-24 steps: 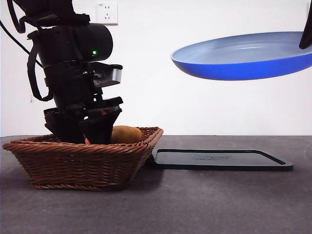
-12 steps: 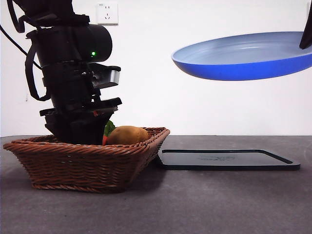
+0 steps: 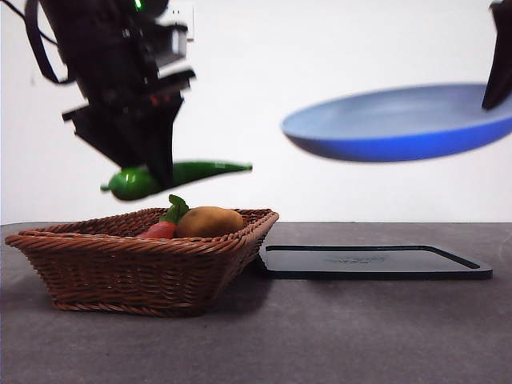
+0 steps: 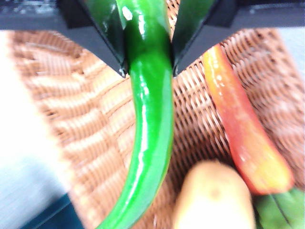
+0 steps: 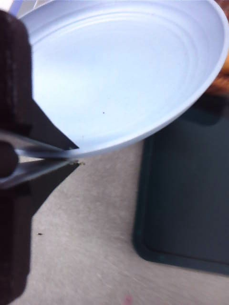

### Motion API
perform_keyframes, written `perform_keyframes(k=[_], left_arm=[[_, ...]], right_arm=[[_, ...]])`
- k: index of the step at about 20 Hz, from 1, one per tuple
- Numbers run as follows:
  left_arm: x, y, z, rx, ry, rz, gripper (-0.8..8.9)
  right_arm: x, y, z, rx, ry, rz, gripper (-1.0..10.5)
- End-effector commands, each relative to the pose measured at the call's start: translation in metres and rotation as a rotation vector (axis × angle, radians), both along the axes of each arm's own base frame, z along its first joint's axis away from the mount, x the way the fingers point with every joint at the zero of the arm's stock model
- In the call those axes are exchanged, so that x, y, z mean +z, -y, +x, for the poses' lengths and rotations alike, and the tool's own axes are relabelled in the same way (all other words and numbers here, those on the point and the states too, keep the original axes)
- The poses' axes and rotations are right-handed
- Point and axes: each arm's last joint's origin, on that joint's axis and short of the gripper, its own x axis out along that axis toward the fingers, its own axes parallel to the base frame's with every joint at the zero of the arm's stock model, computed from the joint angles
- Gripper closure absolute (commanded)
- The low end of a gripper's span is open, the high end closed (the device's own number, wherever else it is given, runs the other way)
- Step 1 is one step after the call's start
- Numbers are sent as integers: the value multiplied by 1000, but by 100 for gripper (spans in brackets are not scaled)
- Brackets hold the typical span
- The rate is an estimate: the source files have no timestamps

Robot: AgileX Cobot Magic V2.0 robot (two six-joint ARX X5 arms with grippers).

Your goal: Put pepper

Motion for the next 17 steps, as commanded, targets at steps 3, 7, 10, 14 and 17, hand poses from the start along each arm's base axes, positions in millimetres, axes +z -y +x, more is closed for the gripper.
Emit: perform_keyframes(k=[3, 7, 10, 14, 17], left_arm=[[31, 10, -18, -71, 49, -125, 688], [31, 31, -31, -163, 39, -152, 688], [34, 49, -41, -232, 76, -177, 688], [31, 59, -47, -265, 75, -163, 688], [22, 61, -43, -236, 79, -94, 688]], right_arm=[[-26, -5, 32, -36, -110, 30, 941], [-45, -28, 46, 13, -183, 105, 941], [-49, -50, 46, 62, -186, 112, 941], [-48, -69, 41, 115, -181, 117, 941], [-48, -74, 39, 129, -185, 117, 941]])
